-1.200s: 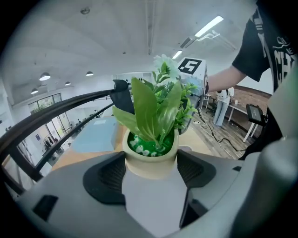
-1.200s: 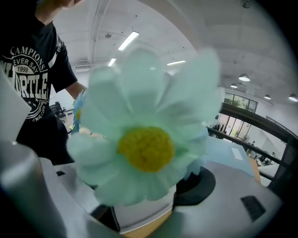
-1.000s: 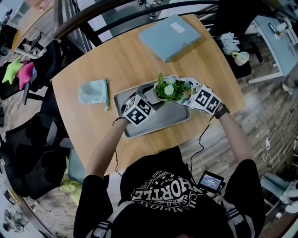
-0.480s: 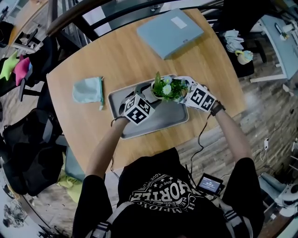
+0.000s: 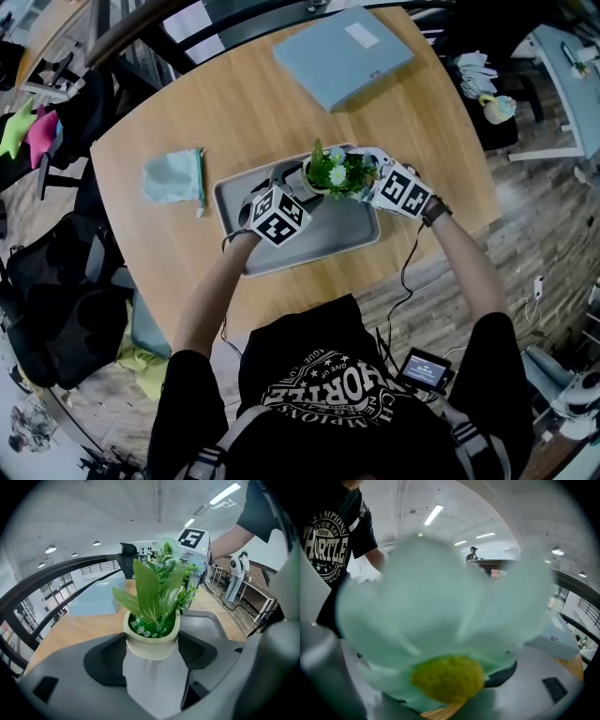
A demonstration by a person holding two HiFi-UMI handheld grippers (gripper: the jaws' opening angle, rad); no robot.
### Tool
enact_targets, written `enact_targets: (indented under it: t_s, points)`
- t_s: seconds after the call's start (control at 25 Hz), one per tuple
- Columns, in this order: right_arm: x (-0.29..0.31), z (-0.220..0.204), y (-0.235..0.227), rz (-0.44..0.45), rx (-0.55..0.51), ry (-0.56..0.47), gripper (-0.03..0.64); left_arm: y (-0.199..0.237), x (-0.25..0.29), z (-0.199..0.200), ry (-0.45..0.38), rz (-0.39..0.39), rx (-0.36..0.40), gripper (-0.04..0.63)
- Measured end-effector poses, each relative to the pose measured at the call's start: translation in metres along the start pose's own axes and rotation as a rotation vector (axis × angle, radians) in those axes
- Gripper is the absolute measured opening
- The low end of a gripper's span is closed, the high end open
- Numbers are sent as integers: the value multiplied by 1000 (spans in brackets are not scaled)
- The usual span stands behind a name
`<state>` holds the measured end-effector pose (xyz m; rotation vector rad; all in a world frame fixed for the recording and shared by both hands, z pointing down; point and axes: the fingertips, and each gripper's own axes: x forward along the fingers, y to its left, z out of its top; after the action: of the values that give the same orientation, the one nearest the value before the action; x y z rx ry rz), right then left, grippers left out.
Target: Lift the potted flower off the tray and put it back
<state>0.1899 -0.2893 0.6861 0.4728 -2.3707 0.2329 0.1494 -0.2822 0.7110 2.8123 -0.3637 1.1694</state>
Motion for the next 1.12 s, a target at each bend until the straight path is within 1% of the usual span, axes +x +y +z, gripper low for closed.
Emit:
enact_targets:
  t_s: [0.2, 0.4, 0.6, 0.8, 0.96, 1.12]
  points:
    - [2, -6, -2, 8, 22, -10, 367, 0, 3, 0, -14, 4, 9, 362]
    - [4, -14, -9, 13, 51, -36, 367, 2, 7, 1, -28, -8, -19, 364]
    - [4, -11, -7, 9, 60, -41, 368, 1, 7, 0, -31, -4, -24, 367]
    - [5, -16, -7, -32, 103, -20, 365, 2, 8, -2, -30, -3, -31, 368]
    - [3, -19, -6, -84, 133, -4, 360, 2, 6, -5, -25, -2, -63, 367]
    - [-6, -18, -6, -135, 144, 10, 360, 1, -6, -8, -29, 10, -77, 367]
